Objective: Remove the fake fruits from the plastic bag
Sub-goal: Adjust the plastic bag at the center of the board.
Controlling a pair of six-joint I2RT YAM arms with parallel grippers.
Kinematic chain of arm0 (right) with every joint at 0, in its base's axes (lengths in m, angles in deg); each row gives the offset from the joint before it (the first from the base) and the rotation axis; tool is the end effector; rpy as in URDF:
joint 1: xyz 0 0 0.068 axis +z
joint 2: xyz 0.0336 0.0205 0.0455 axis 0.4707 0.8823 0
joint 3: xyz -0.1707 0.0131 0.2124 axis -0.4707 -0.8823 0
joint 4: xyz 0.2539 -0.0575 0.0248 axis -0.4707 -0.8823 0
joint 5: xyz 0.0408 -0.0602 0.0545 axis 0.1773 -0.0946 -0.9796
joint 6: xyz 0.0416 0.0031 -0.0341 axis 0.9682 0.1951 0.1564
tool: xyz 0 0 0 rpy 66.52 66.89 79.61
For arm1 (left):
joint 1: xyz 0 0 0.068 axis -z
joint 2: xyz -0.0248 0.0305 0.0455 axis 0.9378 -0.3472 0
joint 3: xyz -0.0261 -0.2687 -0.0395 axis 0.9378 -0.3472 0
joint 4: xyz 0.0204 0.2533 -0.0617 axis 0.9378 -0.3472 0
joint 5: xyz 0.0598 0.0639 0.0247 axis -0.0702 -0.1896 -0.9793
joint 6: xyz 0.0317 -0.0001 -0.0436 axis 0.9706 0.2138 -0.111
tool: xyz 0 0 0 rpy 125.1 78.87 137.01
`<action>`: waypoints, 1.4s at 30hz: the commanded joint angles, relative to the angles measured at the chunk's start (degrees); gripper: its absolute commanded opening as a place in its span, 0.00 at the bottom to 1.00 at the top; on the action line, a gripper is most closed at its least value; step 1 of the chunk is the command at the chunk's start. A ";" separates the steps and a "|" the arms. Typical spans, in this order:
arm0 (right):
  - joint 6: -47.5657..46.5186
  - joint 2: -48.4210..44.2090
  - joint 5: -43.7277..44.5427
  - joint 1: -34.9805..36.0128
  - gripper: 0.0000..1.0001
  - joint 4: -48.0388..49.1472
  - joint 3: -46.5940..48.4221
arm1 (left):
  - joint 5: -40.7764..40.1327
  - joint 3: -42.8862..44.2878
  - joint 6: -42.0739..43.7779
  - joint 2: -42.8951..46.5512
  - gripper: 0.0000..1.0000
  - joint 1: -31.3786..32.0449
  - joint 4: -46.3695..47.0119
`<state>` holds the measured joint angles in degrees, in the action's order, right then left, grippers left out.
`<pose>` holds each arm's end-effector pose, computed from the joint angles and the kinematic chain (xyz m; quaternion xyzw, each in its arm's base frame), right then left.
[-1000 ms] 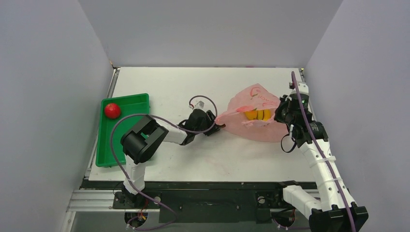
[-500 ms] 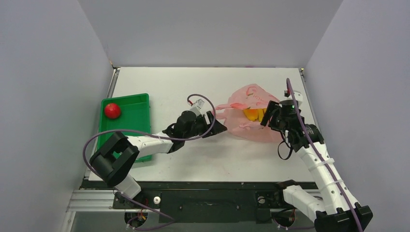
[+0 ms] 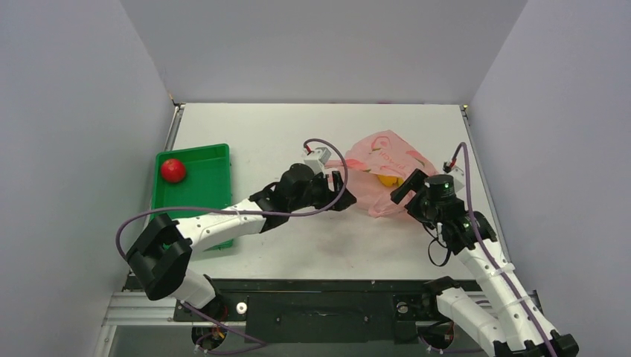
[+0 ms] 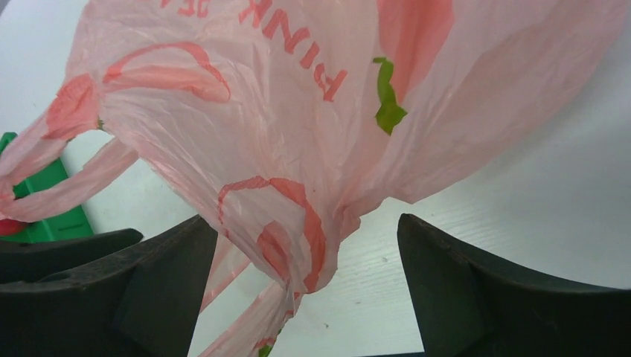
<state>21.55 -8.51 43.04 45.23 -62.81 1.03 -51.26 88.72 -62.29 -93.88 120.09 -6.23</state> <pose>0.1524 0.0443 0.2936 0.2740 0.8698 0.1995 0.3586 0.2121 -0.2619 0.2503 0.0774 0.8300 -0.4293 0.3476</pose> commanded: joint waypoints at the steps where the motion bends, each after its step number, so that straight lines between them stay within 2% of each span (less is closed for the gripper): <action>1: 4.67 1.61 2.58 3.44 0.85 2.91 -2.36 | 1.76 8.10 5.30 -1.07 0.67 -0.59 -4.73; 3: 3.52 1.47 4.96 4.25 0.71 3.18 -4.65 | 4.54 9.24 3.84 -2.94 0.66 -0.26 -2.79; 4: 1.92 0.96 5.33 4.37 0.48 3.23 -6.12 | 5.62 9.15 2.76 -3.48 0.66 -0.16 0.27; 5: 1.02 0.50 5.59 4.38 0.37 2.78 -6.65 | 6.76 8.66 0.53 -4.57 0.65 0.19 2.24; 6: 0.52 -0.58 5.69 4.38 0.15 2.15 -7.30 | 7.33 8.37 -0.60 -5.13 0.65 0.33 6.14; 8: -1.37 -2.51 5.54 4.39 0.00 -0.36 -7.84 | 8.24 7.90 -3.33 -7.47 0.64 1.01 10.81; 12: -7.24 -7.23 3.26 4.47 0.00 -5.22 -8.08 | 7.97 8.88 -5.42 -12.12 0.57 2.75 16.33; 15: -7.75 -10.25 3.05 4.46 0.00 -6.66 -8.69 | 7.21 8.89 -5.71 -14.70 0.53 4.44 19.73; 19: -8.29 -9.71 1.88 4.47 0.00 -6.93 -8.97 | 5.28 8.10 -5.48 -17.35 0.51 6.11 22.48; 23: -10.17 -8.87 -0.13 4.47 0.00 -5.93 -8.49 | 2.42 9.17 -5.50 -19.96 0.49 6.04 21.04; 27: -10.58 -6.57 -1.85 4.47 0.00 -5.93 -10.78 | 1.57 16.06 -4.20 -24.78 0.42 5.08 16.49; 29: -10.25 -5.16 -3.26 4.53 0.00 -5.61 -11.89 | 2.90 20.84 -4.50 -30.00 0.39 4.23 16.23; 31: -10.04 -4.55 -3.45 4.73 0.00 -5.87 -12.62 | 3.83 23.40 -5.10 -33.41 0.41 2.95 16.66; 36: -8.99 -5.05 2.92 5.86 0.00 -9.04 -12.52 | 4.52 30.55 -8.05 -39.33 0.41 -1.36 14.10; 42: -7.97 -6.32 3.61 5.90 0.00 -8.30 -11.65 | 1.07 38.06 -3.81 -42.13 0.44 -2.22 9.00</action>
<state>12.61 -13.76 44.33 50.69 -70.90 -11.82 -47.81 121.27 -68.89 -136.22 117.89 4.31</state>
